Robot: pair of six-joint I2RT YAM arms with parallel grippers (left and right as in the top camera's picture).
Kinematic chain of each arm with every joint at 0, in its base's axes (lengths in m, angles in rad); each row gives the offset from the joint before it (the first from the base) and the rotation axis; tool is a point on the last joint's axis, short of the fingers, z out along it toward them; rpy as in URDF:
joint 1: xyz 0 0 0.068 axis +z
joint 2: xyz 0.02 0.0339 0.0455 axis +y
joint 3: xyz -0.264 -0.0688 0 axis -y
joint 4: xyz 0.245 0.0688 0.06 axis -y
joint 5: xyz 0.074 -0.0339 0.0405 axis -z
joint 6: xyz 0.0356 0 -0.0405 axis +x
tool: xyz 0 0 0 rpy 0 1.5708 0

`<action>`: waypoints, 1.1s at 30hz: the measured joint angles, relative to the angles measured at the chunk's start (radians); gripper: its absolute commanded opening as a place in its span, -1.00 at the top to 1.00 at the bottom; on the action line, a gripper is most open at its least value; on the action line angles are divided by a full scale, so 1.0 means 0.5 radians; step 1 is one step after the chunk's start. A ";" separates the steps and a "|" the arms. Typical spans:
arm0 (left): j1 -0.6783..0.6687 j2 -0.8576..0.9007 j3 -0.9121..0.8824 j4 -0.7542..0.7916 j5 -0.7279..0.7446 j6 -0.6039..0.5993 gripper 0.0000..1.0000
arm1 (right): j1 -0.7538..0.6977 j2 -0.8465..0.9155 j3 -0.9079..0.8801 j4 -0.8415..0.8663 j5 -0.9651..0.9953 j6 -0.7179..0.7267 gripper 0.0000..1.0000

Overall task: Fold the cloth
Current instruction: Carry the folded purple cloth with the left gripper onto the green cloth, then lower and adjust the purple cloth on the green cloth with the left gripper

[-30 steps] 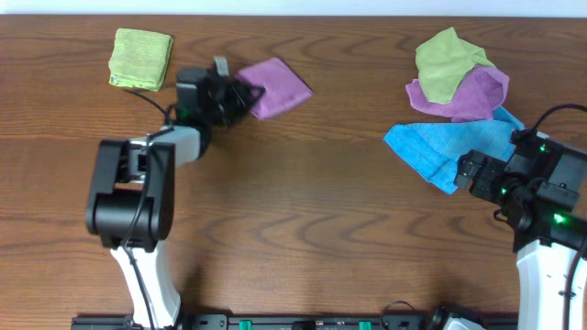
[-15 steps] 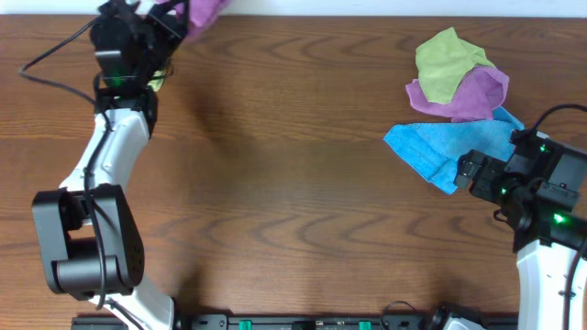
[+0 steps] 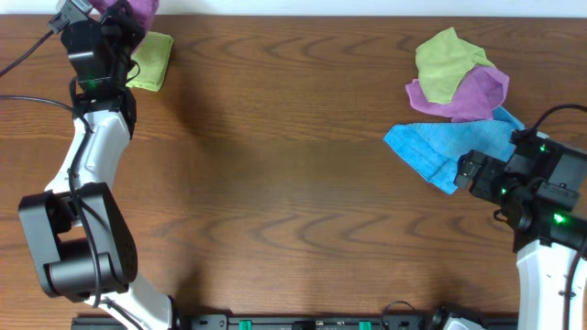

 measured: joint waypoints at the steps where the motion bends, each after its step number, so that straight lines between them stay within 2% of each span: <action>1: 0.002 0.022 0.000 0.010 -0.047 0.023 0.88 | 0.000 0.000 0.000 0.000 0.000 0.000 -0.98; 9: 0.071 0.323 0.008 0.260 -0.101 0.078 0.88 | 0.000 0.000 0.000 0.001 0.000 0.000 -0.99; 14: 0.105 0.468 0.107 0.246 -0.048 0.101 0.89 | 0.001 0.000 0.000 -0.001 0.000 0.000 -0.99; 27: 0.114 0.576 0.240 0.072 0.108 0.441 0.89 | 0.000 -0.001 0.000 0.000 0.000 0.000 -0.98; 33: 0.114 0.582 0.249 0.095 0.122 0.562 0.88 | 0.000 -0.001 0.000 -0.001 -0.001 0.000 -0.99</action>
